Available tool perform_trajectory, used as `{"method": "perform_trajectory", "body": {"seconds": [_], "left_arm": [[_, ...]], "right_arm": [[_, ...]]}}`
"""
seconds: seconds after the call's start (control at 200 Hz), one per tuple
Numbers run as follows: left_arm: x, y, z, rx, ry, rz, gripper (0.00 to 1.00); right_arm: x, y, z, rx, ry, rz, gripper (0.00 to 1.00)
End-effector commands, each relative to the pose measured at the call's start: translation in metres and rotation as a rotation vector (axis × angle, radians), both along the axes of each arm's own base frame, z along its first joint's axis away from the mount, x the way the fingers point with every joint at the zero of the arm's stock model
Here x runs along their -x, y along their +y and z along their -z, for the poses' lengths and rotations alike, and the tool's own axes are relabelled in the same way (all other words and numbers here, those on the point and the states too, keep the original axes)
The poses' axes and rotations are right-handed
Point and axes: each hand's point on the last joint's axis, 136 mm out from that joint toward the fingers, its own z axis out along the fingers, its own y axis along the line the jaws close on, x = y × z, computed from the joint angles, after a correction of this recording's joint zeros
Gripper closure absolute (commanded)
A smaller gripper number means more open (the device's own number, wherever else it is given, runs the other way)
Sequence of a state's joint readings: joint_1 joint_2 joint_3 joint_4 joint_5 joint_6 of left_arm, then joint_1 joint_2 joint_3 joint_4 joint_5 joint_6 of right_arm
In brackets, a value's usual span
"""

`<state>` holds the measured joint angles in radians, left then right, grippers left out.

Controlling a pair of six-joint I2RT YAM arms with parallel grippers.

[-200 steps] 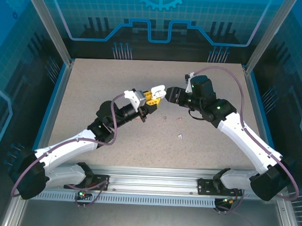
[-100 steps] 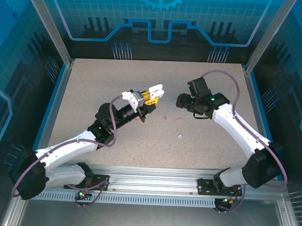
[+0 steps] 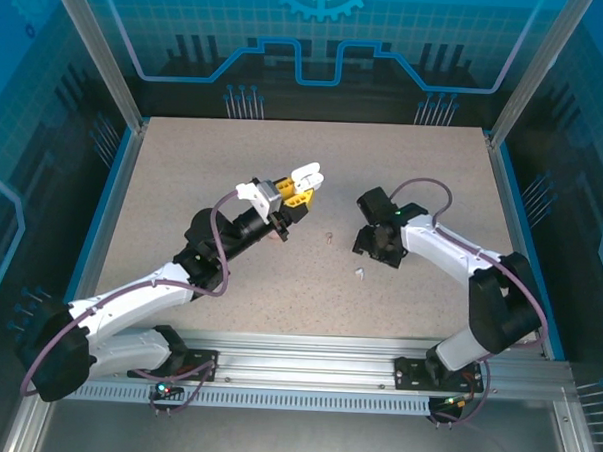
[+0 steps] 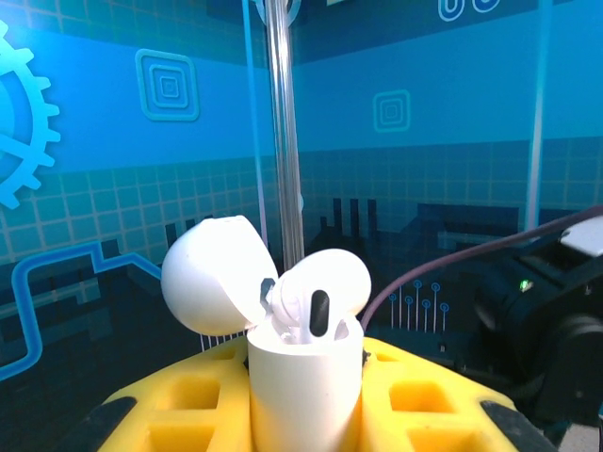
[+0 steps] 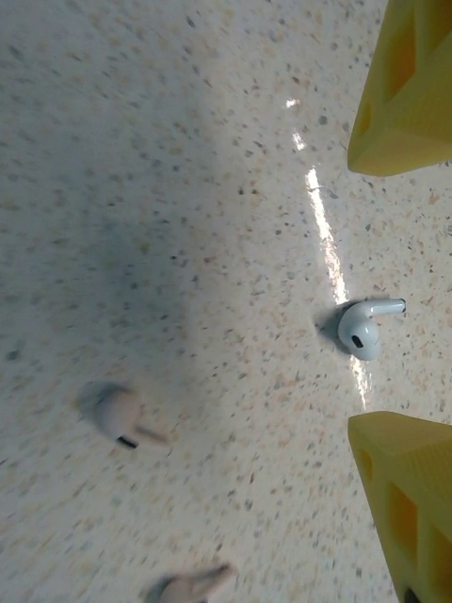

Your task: Insert the wireless bluetooth earbuds into the charging case

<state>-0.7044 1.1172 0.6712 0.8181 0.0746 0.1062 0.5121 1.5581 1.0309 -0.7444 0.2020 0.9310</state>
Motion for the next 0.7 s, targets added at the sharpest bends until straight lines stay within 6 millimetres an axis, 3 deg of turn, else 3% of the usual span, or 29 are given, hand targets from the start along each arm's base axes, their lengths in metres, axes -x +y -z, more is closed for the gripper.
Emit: {"method": "perform_trajectory", "body": {"seconds": [0.0, 0.155, 0.28, 0.695], "left_arm": [[0.005, 0.004, -0.018, 0.044, -0.056, -0.006, 1.0], [0.005, 0.003, -0.019, 0.045, -0.057, -0.004, 1.0], [0.006, 0.003, -0.021, 0.051, -0.059, -0.002, 1.0], [0.005, 0.004, -0.02, 0.048, -0.059, -0.006, 1.0]], "right_arm": [[0.009, 0.008, 0.015, 0.033, 0.038, -0.031, 0.34], [0.004, 0.03, 0.023, 0.053, 0.041, -0.253, 0.37], [0.005, 0.032, 0.031, 0.11, 0.076, -0.385, 0.37], [0.01, 0.03, 0.048, 0.161, 0.143, -0.49, 0.43]]}}
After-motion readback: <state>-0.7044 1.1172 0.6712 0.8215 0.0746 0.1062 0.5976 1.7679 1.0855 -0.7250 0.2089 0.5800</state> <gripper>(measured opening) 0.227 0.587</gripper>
